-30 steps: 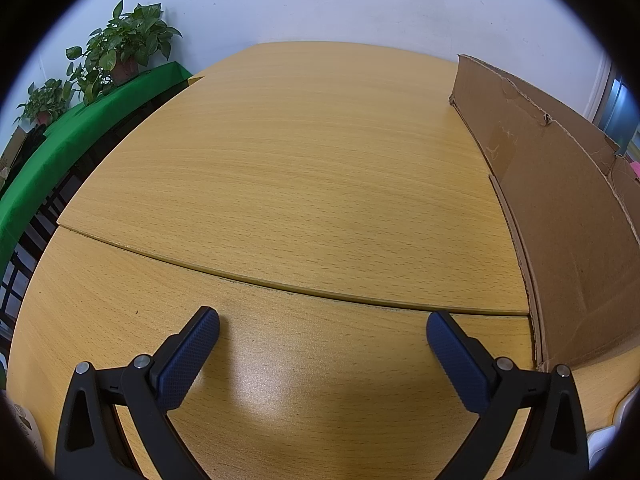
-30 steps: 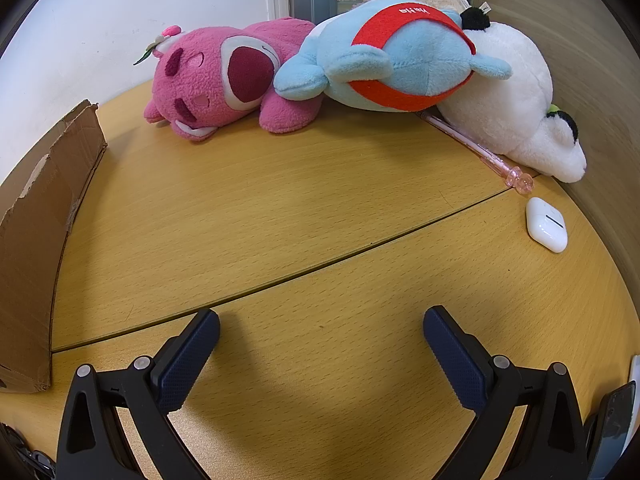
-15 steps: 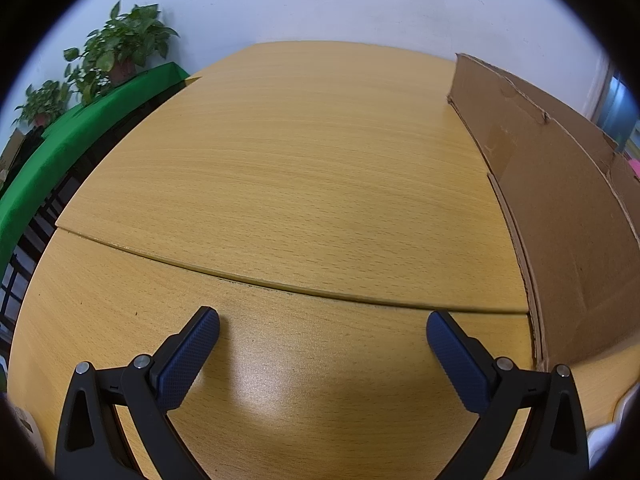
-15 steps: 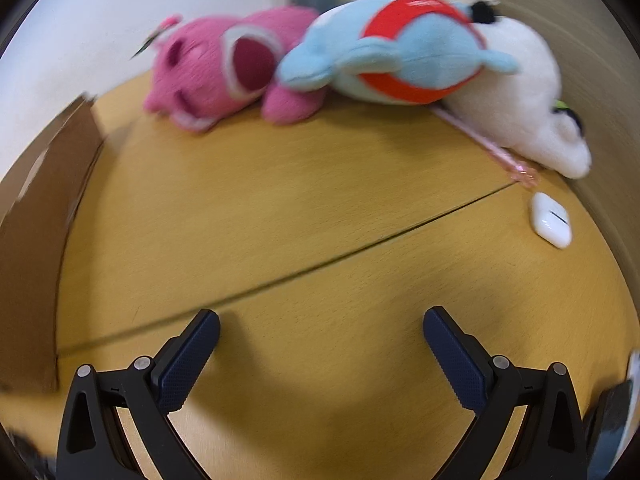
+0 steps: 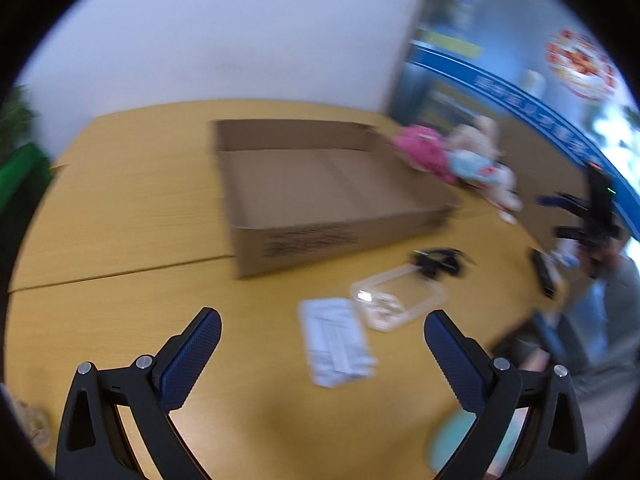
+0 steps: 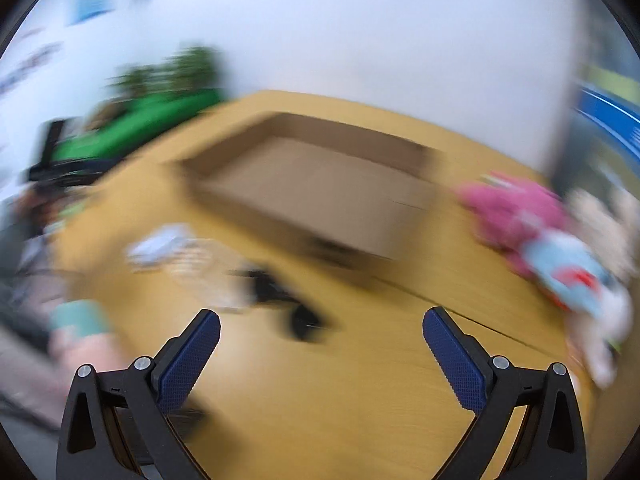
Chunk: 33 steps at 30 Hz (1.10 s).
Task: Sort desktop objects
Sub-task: 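Grasp the pig plush with teal shirt using both grippers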
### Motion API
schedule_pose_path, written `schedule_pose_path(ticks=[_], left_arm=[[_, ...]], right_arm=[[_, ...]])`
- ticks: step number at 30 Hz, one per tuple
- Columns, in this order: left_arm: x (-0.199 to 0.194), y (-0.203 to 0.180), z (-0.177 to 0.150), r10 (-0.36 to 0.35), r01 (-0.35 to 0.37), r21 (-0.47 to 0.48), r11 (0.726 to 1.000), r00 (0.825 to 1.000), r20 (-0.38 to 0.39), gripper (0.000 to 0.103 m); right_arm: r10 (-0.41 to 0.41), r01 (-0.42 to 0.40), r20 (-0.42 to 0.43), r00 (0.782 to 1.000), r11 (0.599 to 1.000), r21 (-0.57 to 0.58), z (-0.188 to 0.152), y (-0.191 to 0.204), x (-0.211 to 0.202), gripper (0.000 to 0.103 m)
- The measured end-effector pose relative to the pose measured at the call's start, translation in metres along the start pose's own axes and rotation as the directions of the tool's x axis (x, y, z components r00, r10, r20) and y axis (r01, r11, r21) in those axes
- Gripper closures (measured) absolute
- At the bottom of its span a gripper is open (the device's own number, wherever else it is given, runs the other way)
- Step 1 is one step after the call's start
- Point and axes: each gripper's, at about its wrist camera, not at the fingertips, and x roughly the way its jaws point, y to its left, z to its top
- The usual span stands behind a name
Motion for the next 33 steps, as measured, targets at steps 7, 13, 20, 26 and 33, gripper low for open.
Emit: schedule_pose_path(ticks=[7,13,20,26,33], left_arm=[[0.042,-0.058,-0.047,-0.426,0.429,-0.032,0.903,0.879,-0.214,0.001],[0.071,-0.063,-0.075,-0.618,0.583,-0.205,0.786,0.745,-0.251,0.002],[0.097,-0.067,-0.079,-0.653,0.592,-0.275,0.757,0.676,-0.341,0.003],[0.115,-0.056,-0.085,-0.568,0.466,-0.327,0.822,0.711,-0.415,0.035],[0.121,-0.058,-0.096,-0.517,0.414,-0.311,0.856,0.654,-0.553,0.022]], right_arm=[[0.477,-0.484,-0.256,0.84,0.874,0.043,-0.013,0.098,0.088,0.0],[0.547,-0.556,-0.388,0.741,0.825,0.1,-0.036,0.131,0.113,0.0],[0.557,-0.54,-0.494,0.668,0.819,0.194,-0.039,0.119,0.138,0.023],[0.573,-0.544,-0.573,0.586,0.802,0.246,-0.056,0.116,0.129,0.014],[0.54,-0.533,-0.614,0.576,0.817,0.219,-0.069,0.118,0.107,0.016]])
